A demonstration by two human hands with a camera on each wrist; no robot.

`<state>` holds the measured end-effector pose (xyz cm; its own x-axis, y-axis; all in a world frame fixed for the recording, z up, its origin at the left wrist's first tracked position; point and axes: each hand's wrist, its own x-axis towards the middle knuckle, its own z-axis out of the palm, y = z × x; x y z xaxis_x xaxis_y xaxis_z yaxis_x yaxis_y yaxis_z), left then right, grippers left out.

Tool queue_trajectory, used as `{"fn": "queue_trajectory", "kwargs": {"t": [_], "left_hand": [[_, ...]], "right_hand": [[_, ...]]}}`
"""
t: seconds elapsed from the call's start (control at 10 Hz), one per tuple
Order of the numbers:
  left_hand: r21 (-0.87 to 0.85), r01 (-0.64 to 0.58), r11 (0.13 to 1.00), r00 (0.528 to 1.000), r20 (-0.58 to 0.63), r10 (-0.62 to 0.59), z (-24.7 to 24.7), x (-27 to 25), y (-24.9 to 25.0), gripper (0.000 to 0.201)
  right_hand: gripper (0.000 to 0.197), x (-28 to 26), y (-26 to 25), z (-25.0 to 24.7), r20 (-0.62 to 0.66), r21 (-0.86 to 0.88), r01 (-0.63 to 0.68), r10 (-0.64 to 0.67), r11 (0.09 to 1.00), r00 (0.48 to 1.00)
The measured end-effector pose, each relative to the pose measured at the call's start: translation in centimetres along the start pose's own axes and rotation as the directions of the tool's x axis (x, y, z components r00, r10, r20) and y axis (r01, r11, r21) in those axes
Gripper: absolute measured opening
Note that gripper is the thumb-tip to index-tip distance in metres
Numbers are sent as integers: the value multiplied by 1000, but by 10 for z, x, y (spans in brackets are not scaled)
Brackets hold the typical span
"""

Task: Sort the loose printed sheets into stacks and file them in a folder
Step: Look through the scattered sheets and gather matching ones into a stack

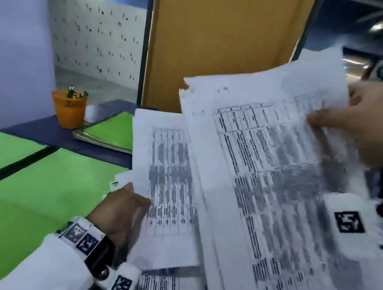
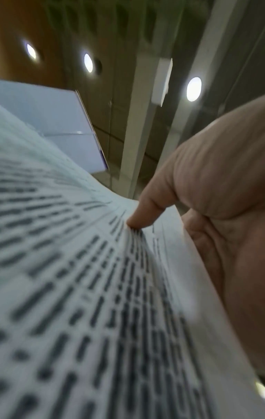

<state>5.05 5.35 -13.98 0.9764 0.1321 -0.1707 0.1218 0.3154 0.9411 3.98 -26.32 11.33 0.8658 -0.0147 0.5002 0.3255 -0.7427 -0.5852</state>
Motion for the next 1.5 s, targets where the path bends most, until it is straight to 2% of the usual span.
{"fn": "queue_trajectory", "kwargs": {"t": [0.1, 0.2, 0.3, 0.4, 0.5, 0.6, 0.7, 0.8, 0.9, 1.0, 1.1, 1.2, 1.3, 1.4, 1.5], "left_hand": [[-69, 48, 996, 994, 100, -41, 10, -10, -4, 49], [-86, 44, 995, 975, 223, -24, 21, -23, -1, 41], [-23, 13, 1000, 956, 294, -6, 28, -35, 6, 39], [-27, 31, 999, 984, 177, -26, 30, -38, 10, 46], [156, -174, 972, 980, 128, 155, 35, -46, 19, 55], [319, -399, 860, 915, 201, 350, 38, -57, 28, 38], [294, -482, 825, 876, 160, 454, 44, -72, 43, 42], [322, -433, 842, 901, 130, 414, 43, -81, 44, 42], [340, -399, 852, 916, 113, 384, 36, -89, 37, 43], [284, -386, 878, 922, 73, 381, 40, -92, 34, 41], [273, -351, 896, 935, 47, 352, 44, -88, 30, 38], [217, -287, 933, 957, 16, 290, 40, -84, 28, 36], [164, -206, 965, 978, 52, 200, 38, -83, 26, 37], [171, -198, 965, 980, 66, 189, 36, -77, 20, 41], [167, -189, 968, 982, 48, 183, 34, -70, 15, 43]], "right_hand": [[33, -2, 20, 44, 136, 35, -262, 255, 964, 957], [33, 19, 68, 87, 192, 197, -429, 395, 881, 898], [55, 17, 76, 102, 192, 259, -494, 457, 830, 869], [78, 15, 75, 113, 148, 348, -442, 417, 826, 897], [61, -6, 36, 106, 13, 365, -314, 332, 877, 943], [62, -23, 10, 89, -168, 302, -129, 186, 944, 968], [65, -45, -15, 73, -292, 246, 35, 40, 969, 956], [58, -72, -21, 65, -338, 191, 139, -69, 972, 939], [62, -102, -7, 73, -92, 144, -24, 38, 989, 995], [60, -124, 10, 86, 31, 287, -96, 91, 953, 995], [67, -128, 21, 98, -41, 467, -109, 145, 877, 989], [61, -129, 36, 110, -103, 554, -158, 256, 817, 961], [51, -139, 38, 119, 13, 541, -251, 290, 803, 957], [35, -140, 37, 124, 11, 493, -254, 286, 832, 958], [27, -137, 41, 129, 28, 449, -266, 284, 853, 958]]}}
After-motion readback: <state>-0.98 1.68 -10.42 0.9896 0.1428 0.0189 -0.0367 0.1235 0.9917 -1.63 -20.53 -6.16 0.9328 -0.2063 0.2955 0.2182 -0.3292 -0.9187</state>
